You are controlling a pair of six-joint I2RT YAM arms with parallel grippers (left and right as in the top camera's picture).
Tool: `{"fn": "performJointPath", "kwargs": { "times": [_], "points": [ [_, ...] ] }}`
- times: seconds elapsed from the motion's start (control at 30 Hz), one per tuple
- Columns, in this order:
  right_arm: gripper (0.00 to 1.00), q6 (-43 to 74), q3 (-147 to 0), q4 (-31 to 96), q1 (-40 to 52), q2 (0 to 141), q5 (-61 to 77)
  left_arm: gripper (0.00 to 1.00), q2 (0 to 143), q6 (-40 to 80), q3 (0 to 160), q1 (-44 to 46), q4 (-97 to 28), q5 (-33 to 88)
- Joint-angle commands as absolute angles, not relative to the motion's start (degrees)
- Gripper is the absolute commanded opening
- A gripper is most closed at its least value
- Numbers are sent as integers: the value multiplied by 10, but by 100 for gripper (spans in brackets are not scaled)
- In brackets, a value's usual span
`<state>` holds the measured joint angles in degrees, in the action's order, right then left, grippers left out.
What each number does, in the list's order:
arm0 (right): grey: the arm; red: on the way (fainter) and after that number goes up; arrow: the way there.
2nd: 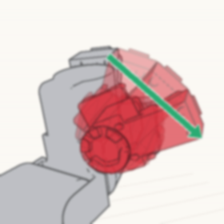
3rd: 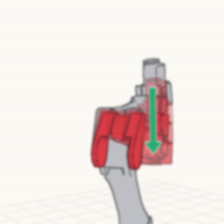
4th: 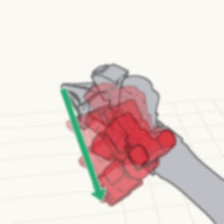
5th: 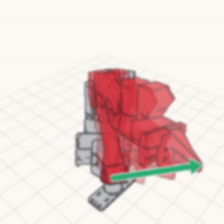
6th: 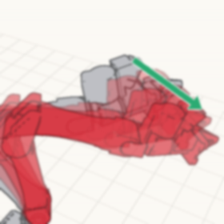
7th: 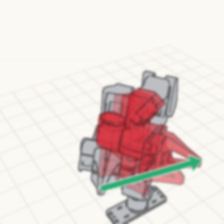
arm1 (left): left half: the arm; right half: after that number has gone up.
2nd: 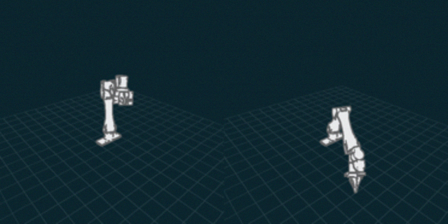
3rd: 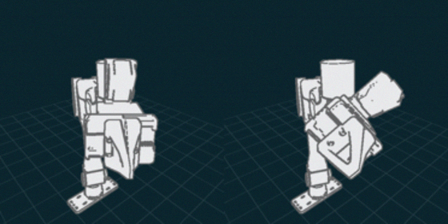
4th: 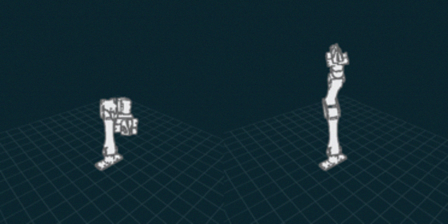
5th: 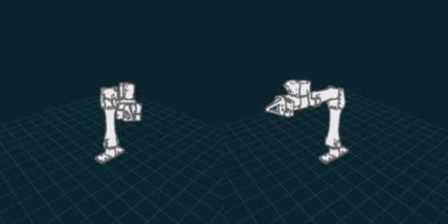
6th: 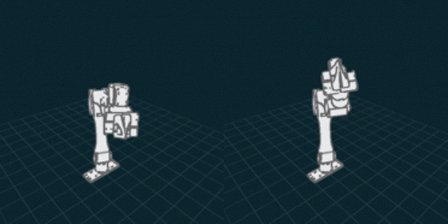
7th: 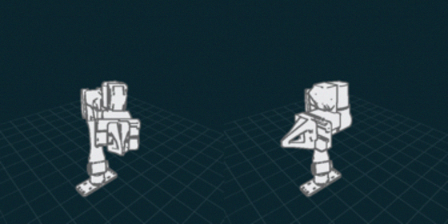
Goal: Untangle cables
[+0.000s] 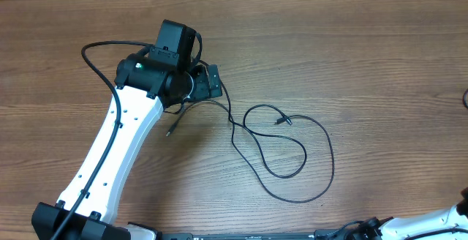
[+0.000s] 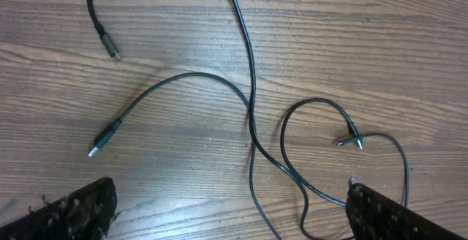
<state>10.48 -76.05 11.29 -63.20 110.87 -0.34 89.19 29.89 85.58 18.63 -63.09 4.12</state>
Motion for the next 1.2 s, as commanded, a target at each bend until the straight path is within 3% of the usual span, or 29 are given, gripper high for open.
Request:
{"fn": "performJointPath", "kwargs": {
  "times": [0.0,0.23,0.33,0.37,0.43,0.5,0.53,0.73,0.77,0.83,0.9,1.17],
  "points": [
    [100,105,-768,115,-620,1098,3,100,899,298,860,183,-632,45],
    [100,136,-789,156,-611,1056,20,100,899,298,860,183,-632,45],
    [100,135,-806,140,-611,1029,141,100,899,298,860,183,-632,45],
    [96,135,-810,128,-613,1020,184,100,899,298,860,183,-632,45],
    [67,136,-821,99,-618,1002,278,100,899,298,860,183,-632,45],
    [13,138,-833,81,-621,989,341,99,899,298,860,183,-631,45],
    [4,145,-837,79,-621,985,347,100,899,298,860,183,-632,45],
    [4,155,-837,102,-624,983,338,99,899,298,860,183,-632,45],
    [12,154,-837,110,-624,983,330,99,899,298,860,183,-632,45],
    [55,154,-837,133,-624,983,308,100,899,298,860,183,-632,45],
    [63,148,-837,156,-624,983,305,99,899,298,860,183,-632,45],
    [69,148,-827,290,-601,986,301,99,899,298,860,183,-632,45]
  ]
}}
